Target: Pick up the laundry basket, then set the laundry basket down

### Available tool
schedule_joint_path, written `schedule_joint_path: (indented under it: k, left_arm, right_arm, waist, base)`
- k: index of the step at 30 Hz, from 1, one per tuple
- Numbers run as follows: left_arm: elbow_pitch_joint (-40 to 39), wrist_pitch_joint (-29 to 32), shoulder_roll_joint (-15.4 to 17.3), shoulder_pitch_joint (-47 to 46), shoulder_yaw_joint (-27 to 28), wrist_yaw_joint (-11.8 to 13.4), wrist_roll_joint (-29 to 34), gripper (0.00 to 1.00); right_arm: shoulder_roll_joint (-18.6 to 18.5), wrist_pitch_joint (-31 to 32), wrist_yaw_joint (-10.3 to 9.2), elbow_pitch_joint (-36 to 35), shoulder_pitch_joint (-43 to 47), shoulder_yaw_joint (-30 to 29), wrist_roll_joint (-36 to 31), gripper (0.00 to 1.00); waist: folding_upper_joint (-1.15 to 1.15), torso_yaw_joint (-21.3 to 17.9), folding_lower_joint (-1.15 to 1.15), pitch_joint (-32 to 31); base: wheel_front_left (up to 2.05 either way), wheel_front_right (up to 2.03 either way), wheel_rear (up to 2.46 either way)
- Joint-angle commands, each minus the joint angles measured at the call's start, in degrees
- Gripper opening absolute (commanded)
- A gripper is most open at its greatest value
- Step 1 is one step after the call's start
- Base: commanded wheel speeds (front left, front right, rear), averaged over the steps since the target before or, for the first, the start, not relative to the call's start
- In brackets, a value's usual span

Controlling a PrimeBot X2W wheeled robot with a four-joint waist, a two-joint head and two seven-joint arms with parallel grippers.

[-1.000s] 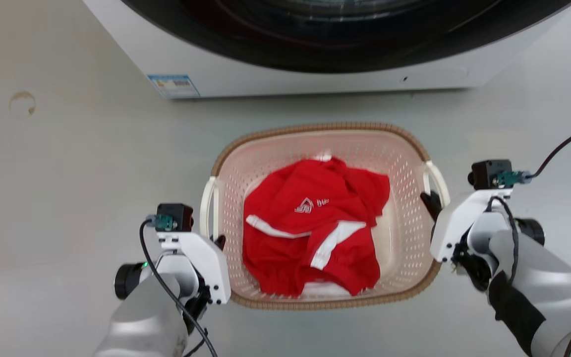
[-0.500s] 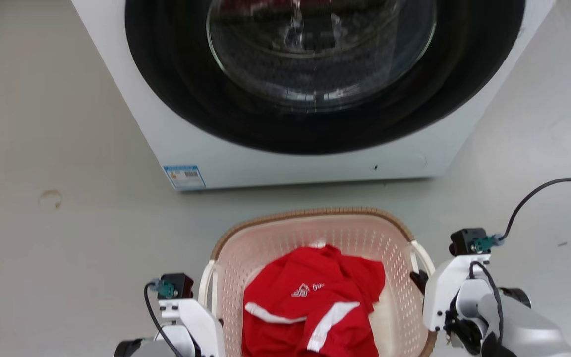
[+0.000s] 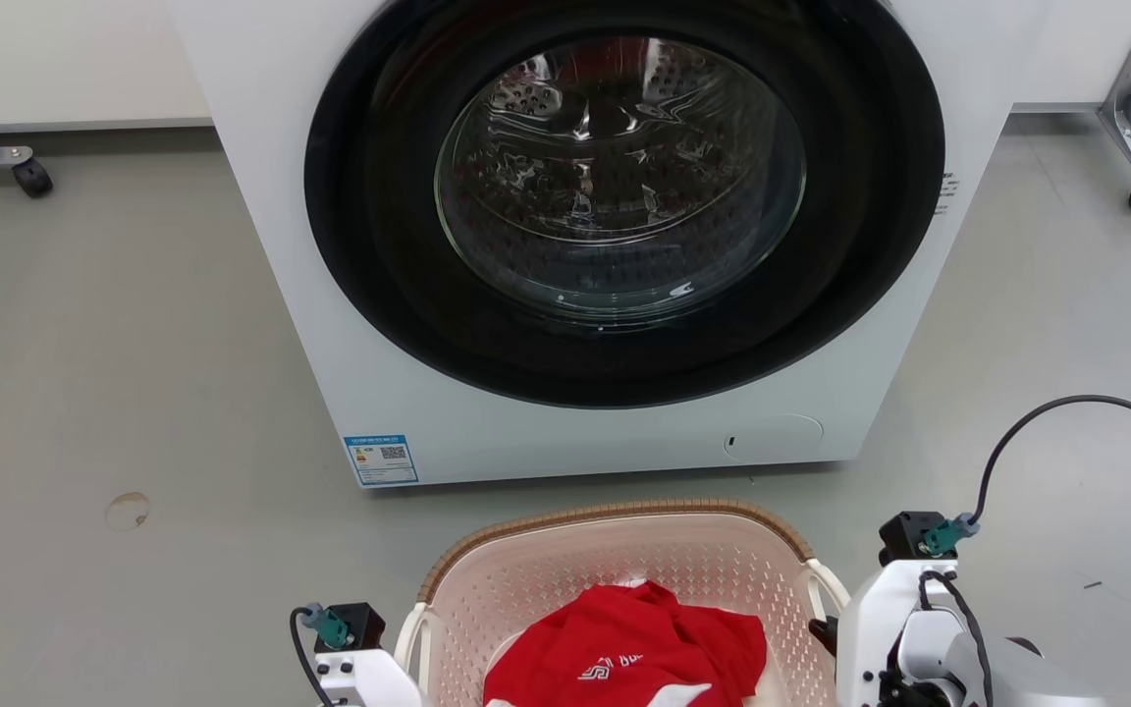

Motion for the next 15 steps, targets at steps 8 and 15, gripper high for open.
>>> schedule_joint_path:
  k: [8,15]
  left_arm:
    - [1.56,0.73,7.41,0.2,1.4,1.15,-0.36,0.0]
    - [1.56,0.47,7.31,-0.27,0.9,1.67,-0.22,0.0]
  right_arm:
    - [-4.83,-0.19,-0.21,2.03,-2.17,0.77,1.58,0.0]
    - [-4.83,-0.36,-0.21,2.29,-2.01,1.68,2.09,0.0]
  waist:
    - [0.0,0.11,0.0,-0.3]
    - [0.0,0.18,0.0,-0.22]
  base:
    - [0.0,0.0,0.0]
    - [0.0,0.0,0.0]
